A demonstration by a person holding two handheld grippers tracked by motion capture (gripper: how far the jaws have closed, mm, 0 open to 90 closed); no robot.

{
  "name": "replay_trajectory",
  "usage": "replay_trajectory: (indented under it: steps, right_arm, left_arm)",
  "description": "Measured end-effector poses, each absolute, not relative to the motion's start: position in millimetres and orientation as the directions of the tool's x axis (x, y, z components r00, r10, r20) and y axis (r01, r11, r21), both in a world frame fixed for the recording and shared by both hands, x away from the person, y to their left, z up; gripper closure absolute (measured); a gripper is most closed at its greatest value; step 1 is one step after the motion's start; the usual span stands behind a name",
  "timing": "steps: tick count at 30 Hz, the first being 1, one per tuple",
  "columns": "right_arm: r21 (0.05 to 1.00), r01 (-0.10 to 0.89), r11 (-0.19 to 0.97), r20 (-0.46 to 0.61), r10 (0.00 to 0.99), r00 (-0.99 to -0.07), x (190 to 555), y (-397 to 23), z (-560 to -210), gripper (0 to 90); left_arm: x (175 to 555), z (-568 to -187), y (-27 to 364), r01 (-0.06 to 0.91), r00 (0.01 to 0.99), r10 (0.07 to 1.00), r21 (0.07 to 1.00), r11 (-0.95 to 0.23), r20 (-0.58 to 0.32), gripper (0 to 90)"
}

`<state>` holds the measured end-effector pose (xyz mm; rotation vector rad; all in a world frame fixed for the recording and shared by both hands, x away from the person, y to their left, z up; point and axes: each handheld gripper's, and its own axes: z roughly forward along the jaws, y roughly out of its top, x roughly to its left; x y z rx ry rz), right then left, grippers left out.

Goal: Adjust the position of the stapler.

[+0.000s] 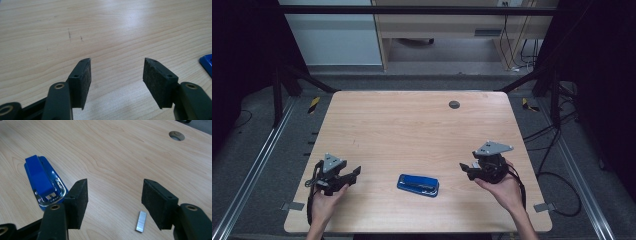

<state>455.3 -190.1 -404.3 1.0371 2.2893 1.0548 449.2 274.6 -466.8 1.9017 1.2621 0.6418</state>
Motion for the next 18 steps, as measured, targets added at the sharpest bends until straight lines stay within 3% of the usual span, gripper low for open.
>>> replay_trajectory:
  steps: [18]
  right_arm:
    - [0.707, 0.420, 0.569, -0.055, 0.636, -0.770, 471.6, -148.2, -380.2, 38.9]
  left_arm:
    - [450.2, -466.8, 276.9, 0.571, 0.389, 0.921, 0.789, -0.226, -0.018, 40.3]
